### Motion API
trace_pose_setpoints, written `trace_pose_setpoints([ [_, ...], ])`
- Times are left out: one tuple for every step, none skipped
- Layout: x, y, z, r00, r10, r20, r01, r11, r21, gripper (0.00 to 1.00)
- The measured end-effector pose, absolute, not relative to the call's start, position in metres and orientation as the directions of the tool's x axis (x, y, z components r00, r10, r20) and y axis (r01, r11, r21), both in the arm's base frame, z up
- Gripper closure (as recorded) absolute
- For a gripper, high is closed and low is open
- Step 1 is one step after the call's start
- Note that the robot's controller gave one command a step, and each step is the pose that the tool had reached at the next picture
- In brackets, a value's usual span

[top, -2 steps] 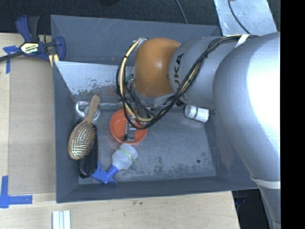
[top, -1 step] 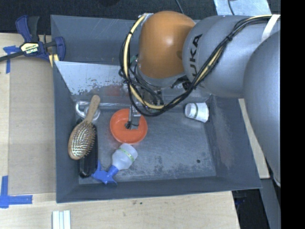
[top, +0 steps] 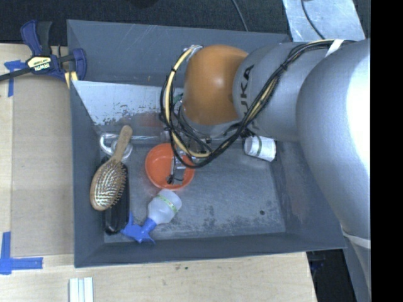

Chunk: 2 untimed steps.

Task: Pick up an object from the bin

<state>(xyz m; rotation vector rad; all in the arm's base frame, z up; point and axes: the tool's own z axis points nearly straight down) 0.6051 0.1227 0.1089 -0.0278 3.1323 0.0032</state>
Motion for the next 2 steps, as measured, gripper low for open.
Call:
trace_pose_setpoints([
  [0.612,0.119,0.047,-0.999,-0.039,-0.025,-0.039,0.999,0.003,0.0],
  [0.611,0.104,0.077,-1.0,-0.006,-0.014,-0.006,1.0,0.002,1.0],
])
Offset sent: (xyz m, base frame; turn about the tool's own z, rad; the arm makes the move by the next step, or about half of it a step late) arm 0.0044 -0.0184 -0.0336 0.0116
